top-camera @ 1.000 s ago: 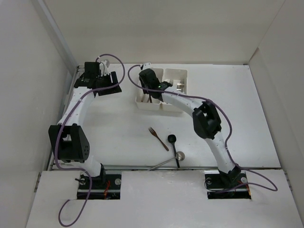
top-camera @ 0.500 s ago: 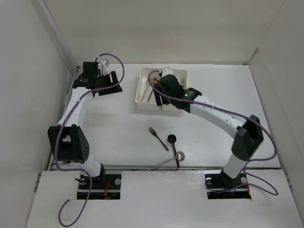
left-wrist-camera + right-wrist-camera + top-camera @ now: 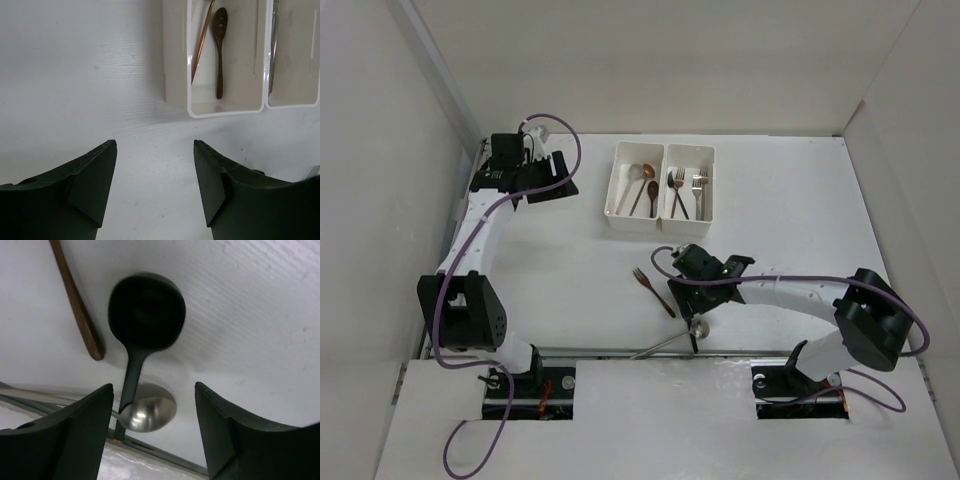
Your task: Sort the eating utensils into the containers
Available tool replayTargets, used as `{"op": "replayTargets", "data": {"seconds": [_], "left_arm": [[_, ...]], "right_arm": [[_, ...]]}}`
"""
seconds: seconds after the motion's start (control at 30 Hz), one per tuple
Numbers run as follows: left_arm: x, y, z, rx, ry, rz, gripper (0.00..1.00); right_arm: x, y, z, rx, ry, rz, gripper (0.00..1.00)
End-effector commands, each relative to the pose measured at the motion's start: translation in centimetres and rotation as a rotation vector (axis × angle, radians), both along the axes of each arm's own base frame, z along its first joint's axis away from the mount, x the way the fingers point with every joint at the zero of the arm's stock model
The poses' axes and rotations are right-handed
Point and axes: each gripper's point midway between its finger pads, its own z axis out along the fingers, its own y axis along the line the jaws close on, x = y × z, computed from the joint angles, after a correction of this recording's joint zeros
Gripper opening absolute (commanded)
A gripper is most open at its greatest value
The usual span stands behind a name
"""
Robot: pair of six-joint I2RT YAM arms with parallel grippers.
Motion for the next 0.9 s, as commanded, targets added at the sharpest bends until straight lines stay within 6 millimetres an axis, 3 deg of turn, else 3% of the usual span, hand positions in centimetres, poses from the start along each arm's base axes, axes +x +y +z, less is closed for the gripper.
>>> {"op": "replayTargets", "data": {"seconds": [0.0,0.1,0.2,0.23,0.27,0.37,0.47,0.53,0.63,0.87], "left_arm": [[-0.7,0.0,2.3,-0.014,-0.079,-0.012,0.6],[-1.3,-0.6,1.9,0.027,-0.085,-0.058,0.6],[-2.5,-3.4,1.8,0.108,-0.127,-0.214,0.6],[-3.7,-5.0,0.9,0.134,-0.105,-0.284,0.6],[-4.4,-5.8,0.1,0.173,-0.11,-0.357,0.59],[-6.8,-8.5,-0.9,0.247,-0.13,-0.505,0.59],[-7.8,-9.5,-1.2,0.287,-0.145,-0.57,0.59],[-8.1,-9.9,-1.8,0.288,-0.125,-0.586,0.59],[-8.2,-10.5,-1.7,0.279,-0.132,-0.614,0.59],[-10.2,-11.9,-0.8,0.245,-0.16,-0.741,0.61]], "right_arm": [[2.0,2.9,-0.1,0.099,-0.05,-0.017,0.65],[2.7,3.5,-0.8,0.084,-0.055,-0.012,0.57],[2.9,2.8,-2.2,0.023,-0.054,-0.008,0.5],[3.0,2.5,-2.6,0.007,-0.054,-0.011,0.47],[3.1,2.4,-2.6,0.001,-0.062,-0.016,0.38],[4.1,1.7,-2.0,-0.041,-0.105,-0.064,0.13],[5.7,1.2,-1.0,-0.09,-0.171,-0.098,0.0],[7.1,0.9,0.0,-0.129,-0.233,-0.118,0.0],[9.7,1.6,3.0,-0.15,-0.335,-0.124,0.0],[15.1,4.6,13.8,-0.038,-0.603,-0.164,0.0]]}}
